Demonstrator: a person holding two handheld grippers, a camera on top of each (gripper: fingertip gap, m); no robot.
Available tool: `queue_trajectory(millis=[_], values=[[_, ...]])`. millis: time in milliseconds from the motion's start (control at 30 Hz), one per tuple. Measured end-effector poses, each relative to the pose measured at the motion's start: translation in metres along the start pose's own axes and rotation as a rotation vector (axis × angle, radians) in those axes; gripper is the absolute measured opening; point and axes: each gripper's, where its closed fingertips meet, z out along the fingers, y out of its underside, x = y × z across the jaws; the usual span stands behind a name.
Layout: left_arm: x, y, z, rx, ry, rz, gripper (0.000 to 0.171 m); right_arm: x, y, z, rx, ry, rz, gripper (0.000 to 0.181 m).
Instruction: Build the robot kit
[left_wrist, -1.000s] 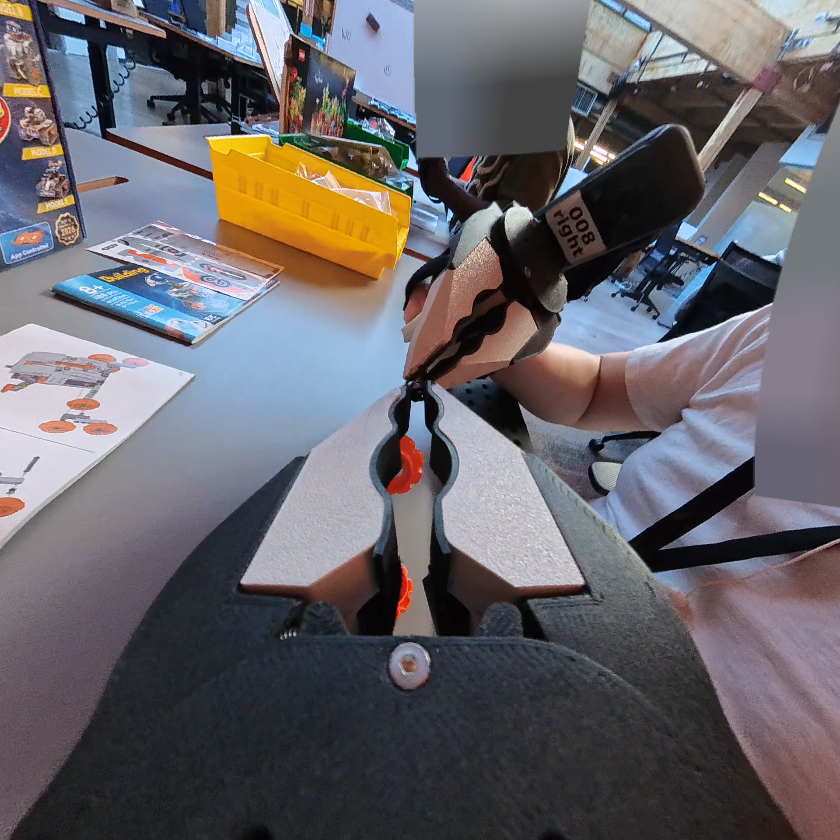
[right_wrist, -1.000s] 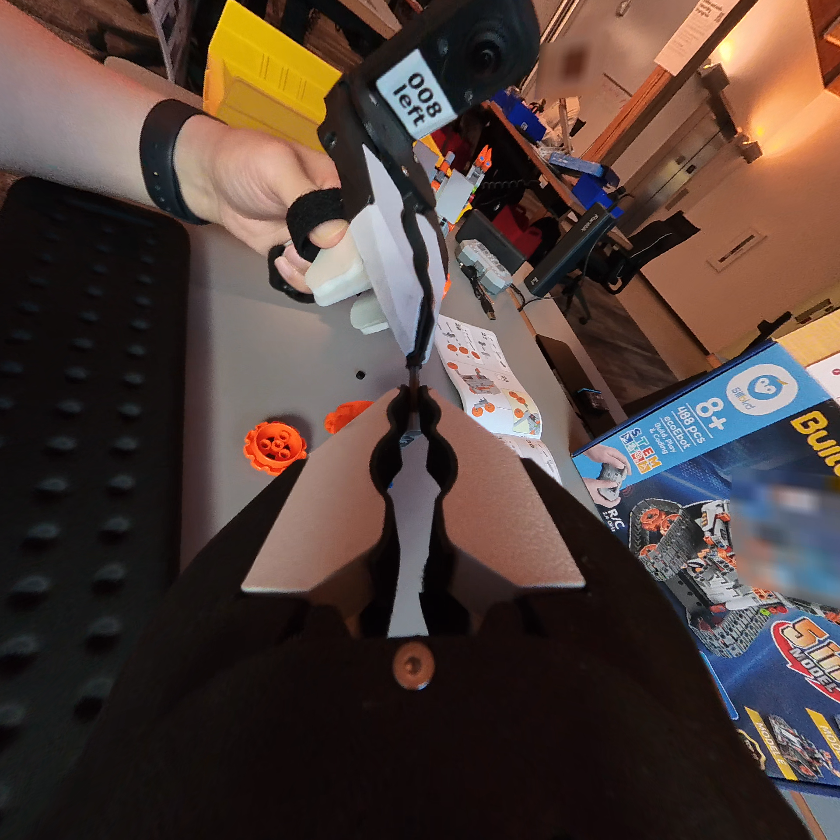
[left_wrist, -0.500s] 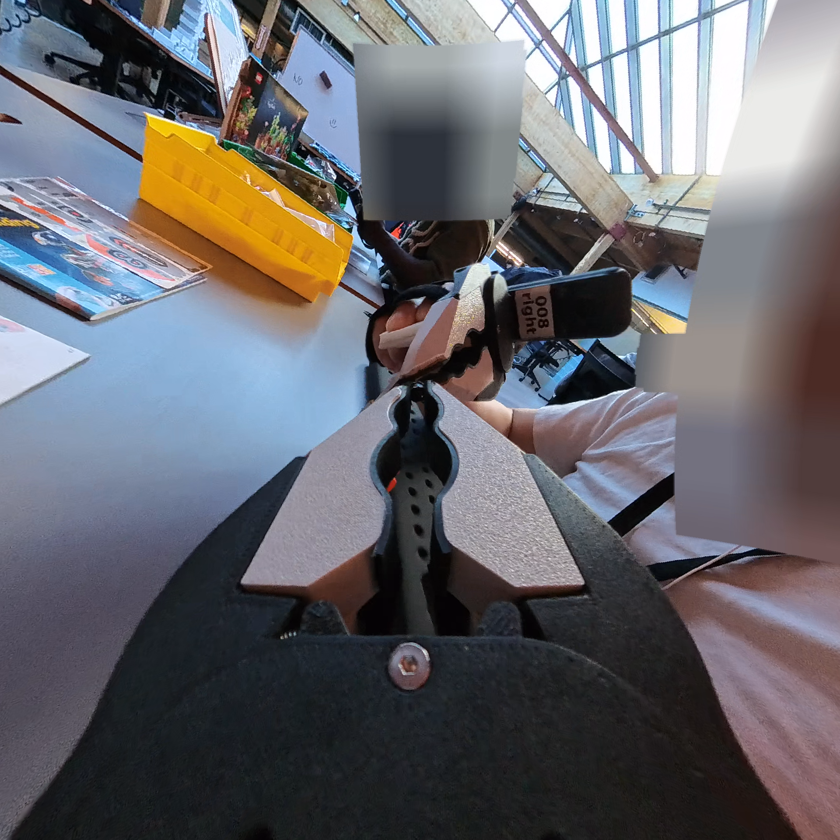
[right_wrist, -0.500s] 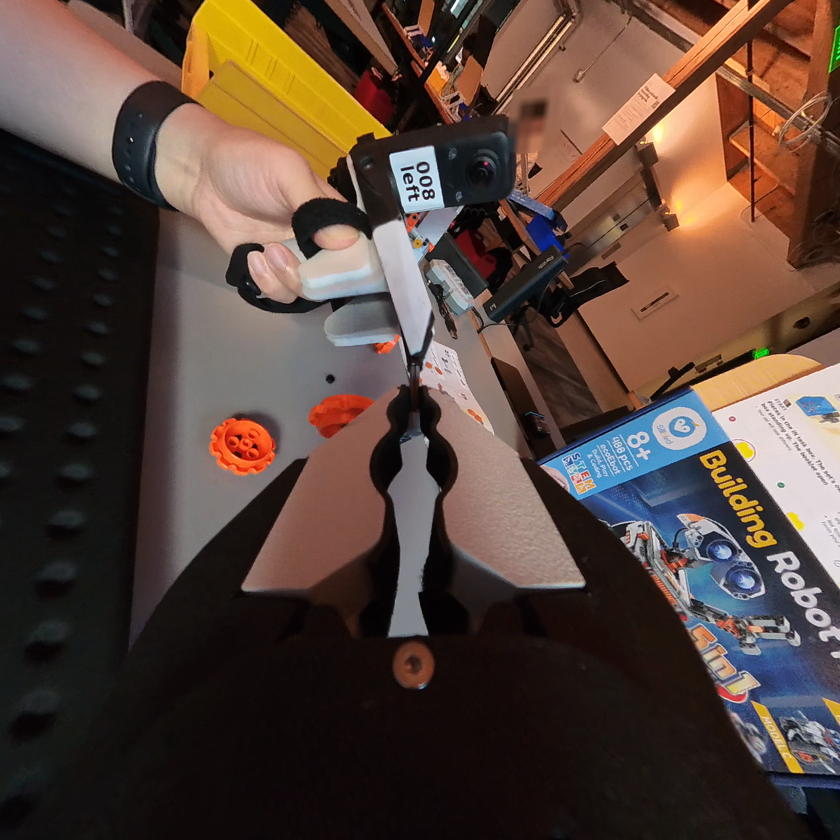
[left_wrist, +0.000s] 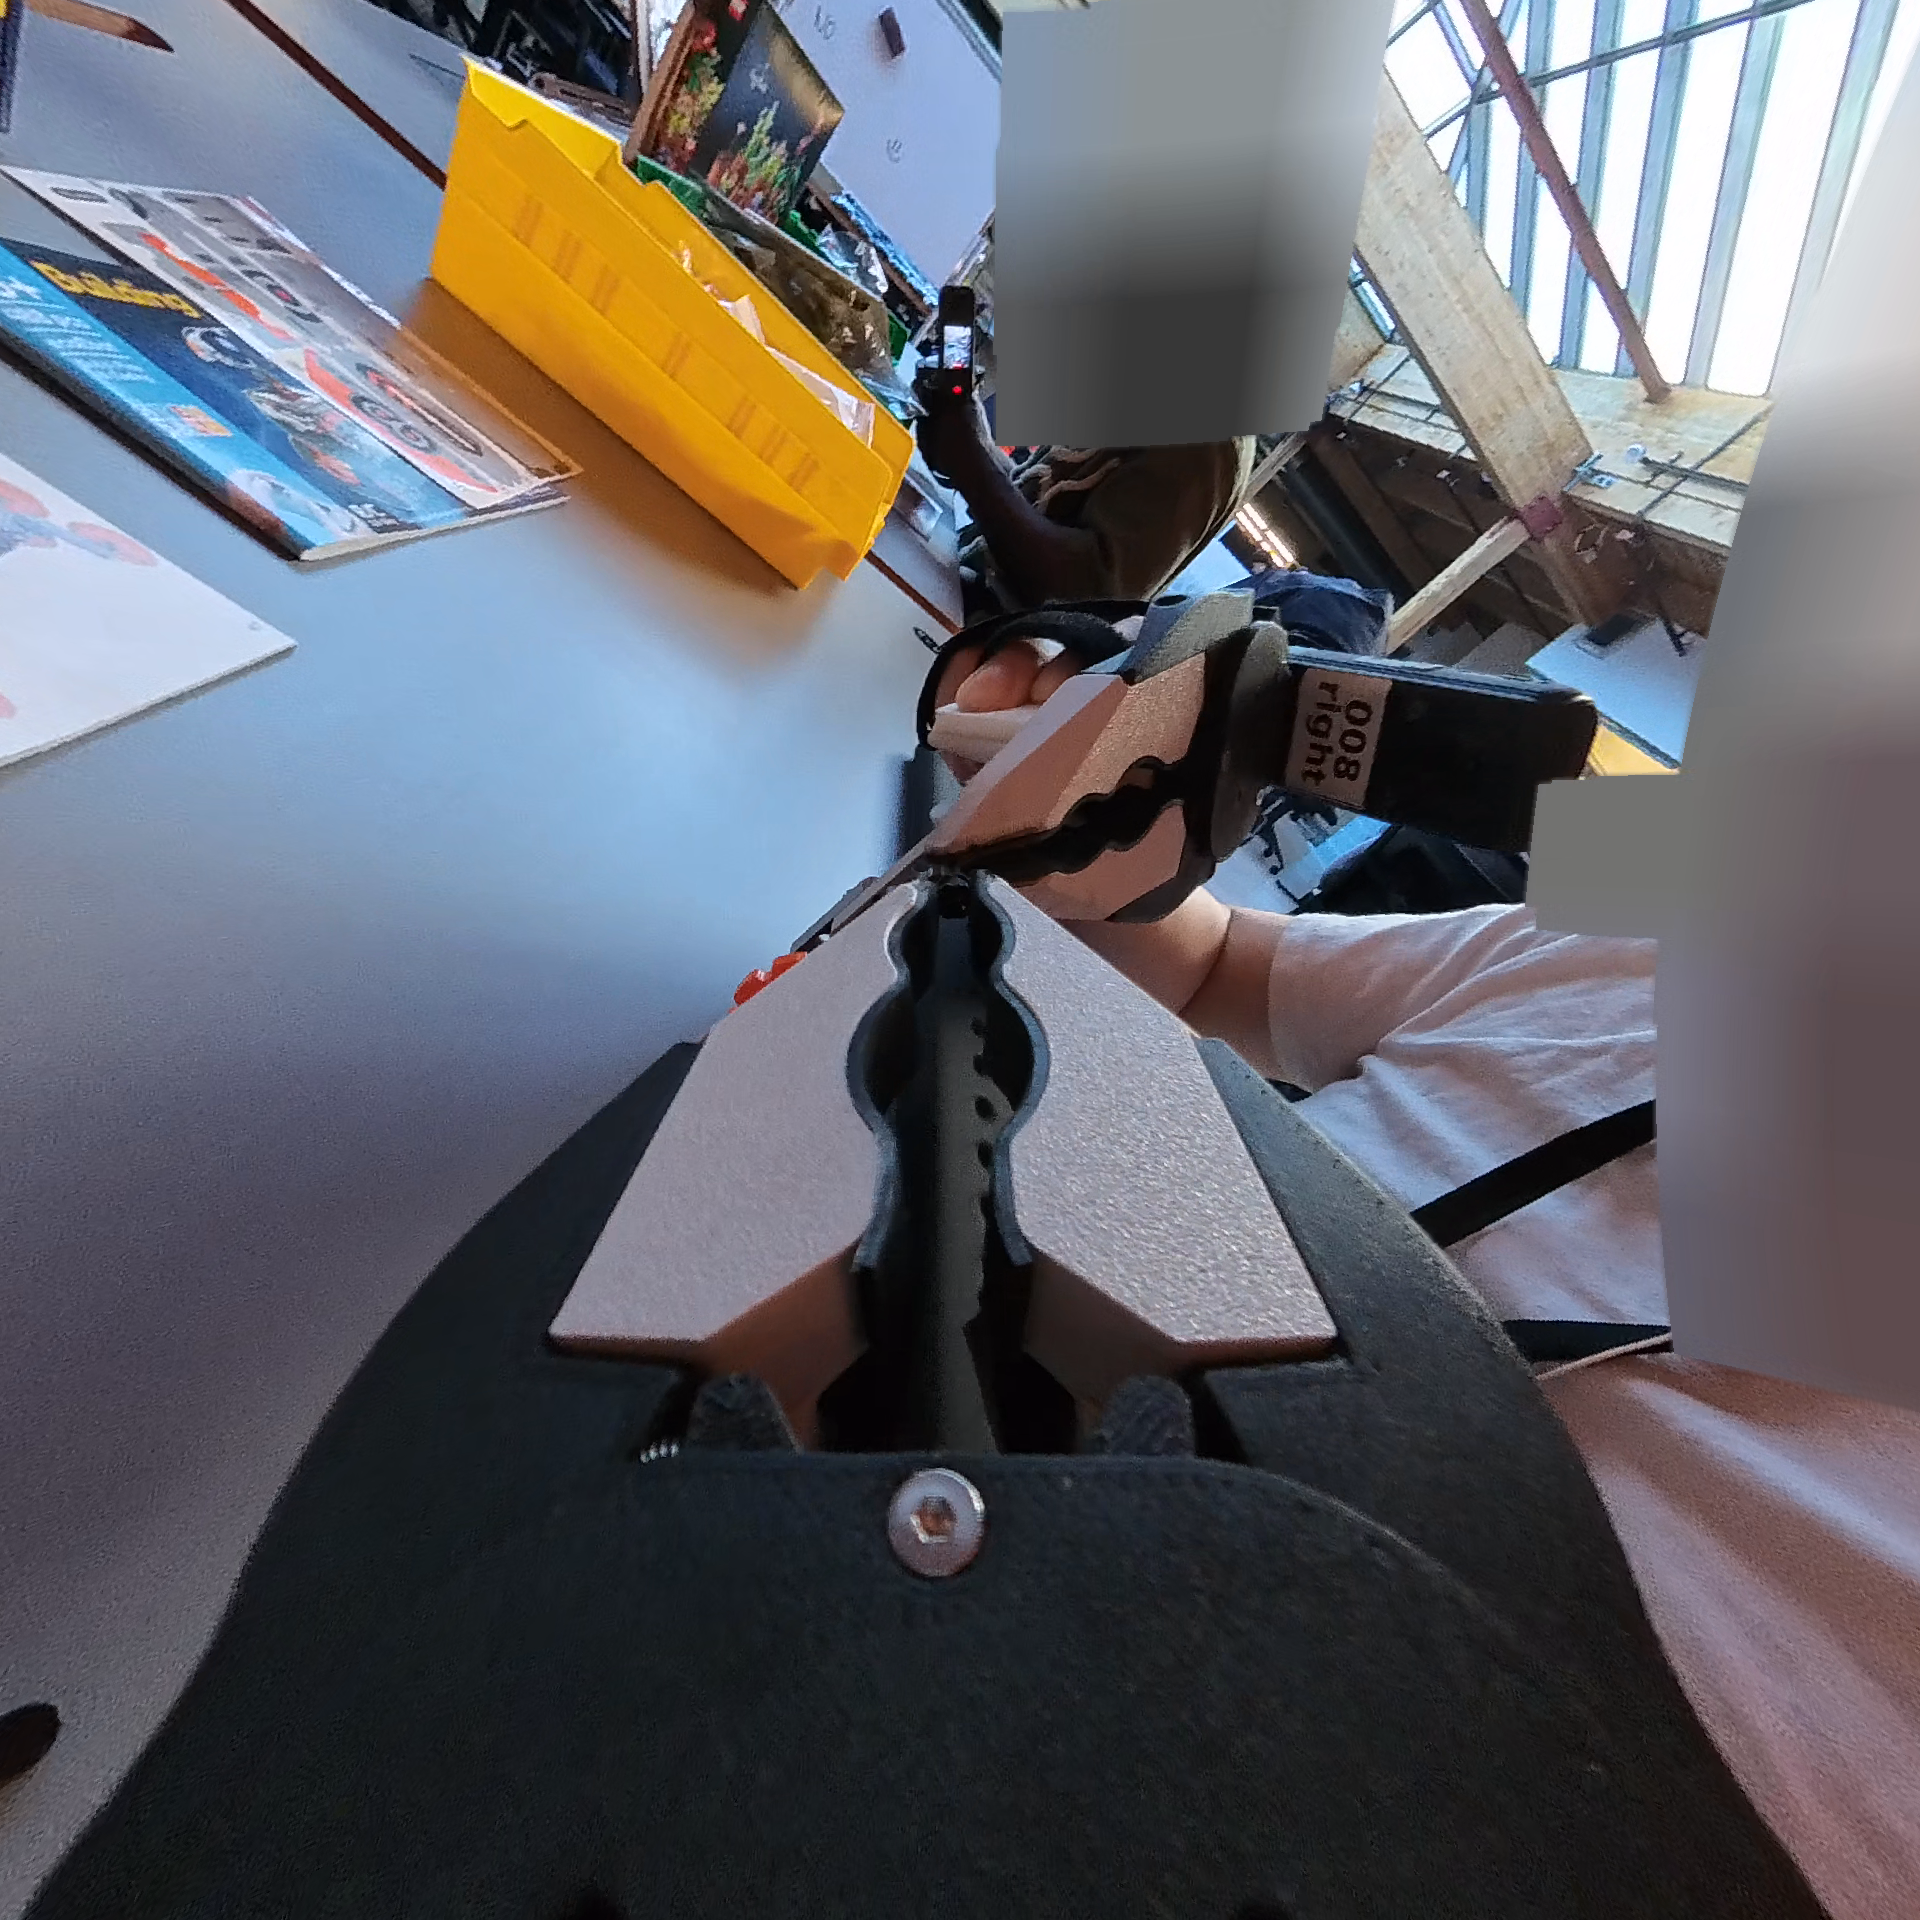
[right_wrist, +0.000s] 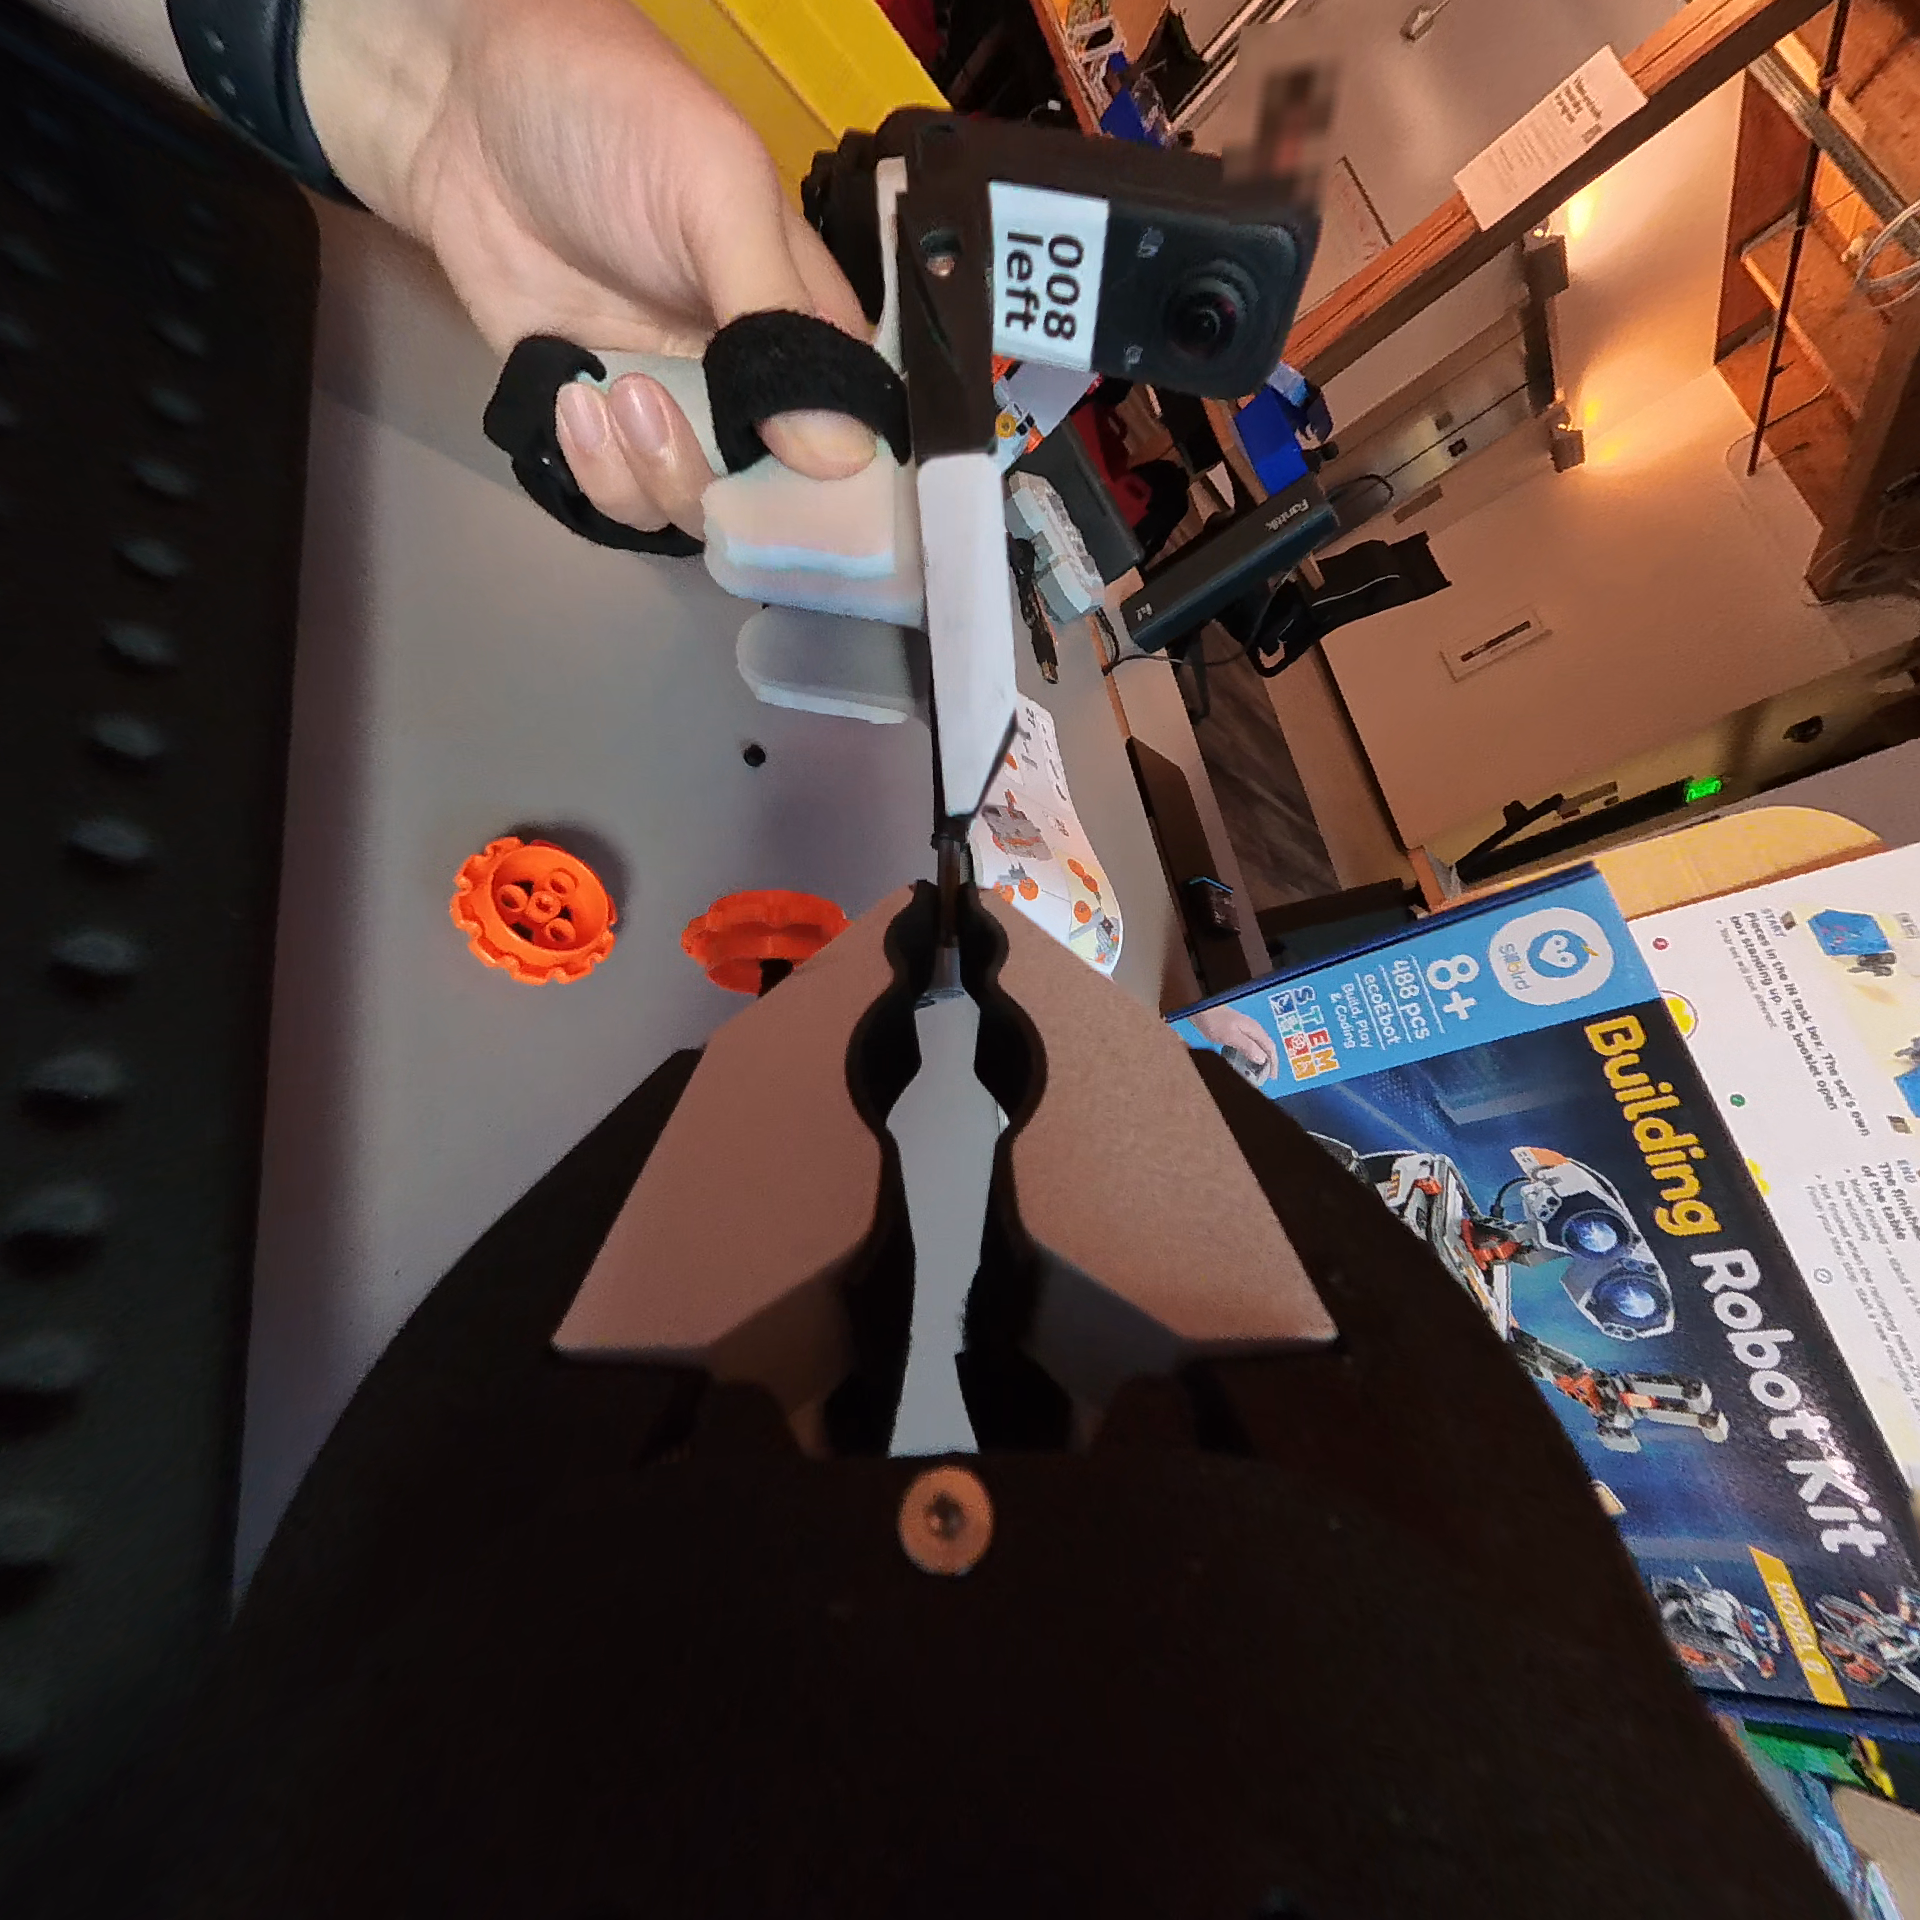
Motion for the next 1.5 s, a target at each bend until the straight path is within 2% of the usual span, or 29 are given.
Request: queue_trajectory(millis=[167,300,467,633,1300,1433,1500], values=[[-0.005,-0.004,-0.001,0.04,-0.06,0.019,0.004,0.004,0.004,0.004,-0.012,0.011,0.114,0.002],[-0.01,-0.002,-0.001,0.016,-0.112,0.058,0.004,0.002,0.007,0.007,-0.036,0.007,0.106,0.001],[-0.012,0.006,0.0,-0.037,-0.114,0.057,0.004,-0.006,0.009,0.008,-0.032,-0.038,0.103,0.001],[-0.009,0.008,0.001,-0.047,-0.074,0.037,0.004,-0.007,0.006,0.007,0.002,-0.063,0.131,0.002],[-0.017,0.014,0.003,-0.071,-0.116,0.064,0.004,-0.013,0.013,0.012,-0.028,-0.086,0.167,0.002],[-0.019,0.011,0.004,-0.056,-0.123,0.063,0.004,-0.011,0.015,0.014,-0.027,-0.082,0.197,0.002],[-0.018,0.001,0.002,-0.032,-0.135,0.113,0.005,-0.003,0.014,0.014,-0.001,-0.07,0.275,0.002]])
